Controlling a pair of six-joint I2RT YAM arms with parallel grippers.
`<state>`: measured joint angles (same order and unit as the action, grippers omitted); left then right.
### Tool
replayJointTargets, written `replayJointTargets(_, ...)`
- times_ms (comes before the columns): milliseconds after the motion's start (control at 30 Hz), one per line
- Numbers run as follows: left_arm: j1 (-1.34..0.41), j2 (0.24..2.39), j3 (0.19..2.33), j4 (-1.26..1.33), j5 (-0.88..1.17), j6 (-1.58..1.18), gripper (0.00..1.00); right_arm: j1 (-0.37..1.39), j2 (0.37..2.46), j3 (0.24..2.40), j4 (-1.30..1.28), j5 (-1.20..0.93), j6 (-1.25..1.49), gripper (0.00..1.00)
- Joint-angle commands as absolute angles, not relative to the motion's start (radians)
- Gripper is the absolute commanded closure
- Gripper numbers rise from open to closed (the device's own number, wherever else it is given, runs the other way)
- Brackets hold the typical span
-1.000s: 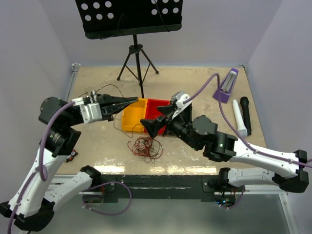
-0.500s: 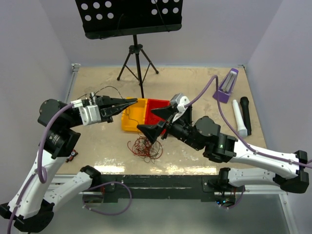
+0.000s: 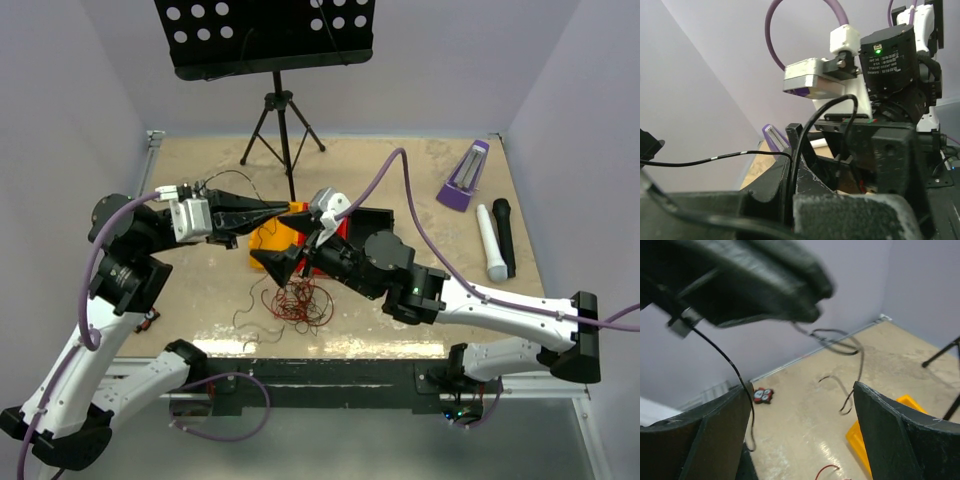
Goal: Untangle the cables
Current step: Place the cable in the bin.
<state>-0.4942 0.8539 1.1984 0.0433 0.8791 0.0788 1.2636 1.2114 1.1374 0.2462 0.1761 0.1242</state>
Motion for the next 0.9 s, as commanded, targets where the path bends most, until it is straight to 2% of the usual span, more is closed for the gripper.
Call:
replayJointTargets(0, -0.495, 0.854, 1.241, 0.087, 0.922, -0.029, 1.0, 1.267, 1.226, 1.187, 0.377, 0.454, 0.033, 0.16)
replayJointTargets(100, -0.495, 0.853, 1.246, 0.098, 0.951, -0.06, 1.0, 1.267, 1.215, 1.135, 0.514, 0.445, -0.044, 0.17)
replayJointTargets(233, -0.495, 0.856, 1.264, 0.098, 0.983, -0.087, 1.0, 1.266, 1.268, 1.158, 0.541, 0.462, -0.107, 0.18)
replayJointTargets(367, -0.495, 0.859, 1.275, 0.109, 1.031, -0.123, 1.0, 1.266, 1.299, 1.178, 0.597, 0.379, -0.121, 0.21)
replayJointTargets(400, -0.495, 0.859, 1.275, 0.115, 1.04, -0.133, 1.0, 1.266, 1.307, 1.189, 0.604, 0.353, -0.118, 0.24)
replayJointTargets(467, -0.495, 0.854, 1.276, 0.13, 1.043, -0.15, 1.0, 1.266, 1.318, 1.2, 0.624, 0.322, -0.114, 0.37)
replayJointTargets(533, -0.495, 0.853, 1.284, 0.137, 1.039, -0.166, 1.0, 1.266, 1.312, 1.192, 0.655, 0.301, -0.101, 0.59)
replayJointTargets(567, -0.497, 0.853, 1.287, 0.133, 1.032, -0.17, 0.93, 1.266, 1.305, 1.184, 0.667, 0.304, -0.091, 0.74)
replayJointTargets(600, -0.495, 0.851, 1.292, 0.129, 1.017, -0.175, 0.83, 1.266, 1.296, 1.177, 0.672, 0.301, -0.078, 0.89)
replayJointTargets(633, -0.495, 0.85, 1.296, 0.123, 0.997, -0.182, 0.69, 1.266, 1.287, 1.17, 0.67, 0.304, -0.071, 0.98)
replayJointTargets(667, -0.495, 0.845, 1.299, 0.115, 0.961, -0.187, 0.52, 1.266, 1.278, 1.167, 0.658, 0.314, -0.064, 1.0)
replayJointTargets(700, -0.495, 0.842, 1.308, 0.103, 0.915, -0.186, 0.29, 1.266, 1.264, 1.167, 0.634, 0.318, -0.063, 1.0)
replayJointTargets(733, -0.495, 0.836, 1.31, 0.089, 0.87, -0.183, 0.22, 1.266, 1.253, 1.169, 0.611, 0.34, -0.06, 1.0)
replayJointTargets(800, -0.495, 0.824, 1.305, 0.059, 0.821, -0.137, 0.19, 1.261, 1.23, 1.18, 0.543, 0.438, -0.066, 1.0)
replayJointTargets(833, -0.495, 0.818, 1.304, 0.011, 0.807, -0.106, 0.07, 1.25, 1.218, 1.187, 0.501, 0.475, -0.066, 1.0)
replayJointTargets(867, -0.495, 0.812, 1.299, -0.035, 0.789, -0.079, 0.0, 1.224, 1.206, 1.201, 0.436, 0.504, -0.054, 1.0)
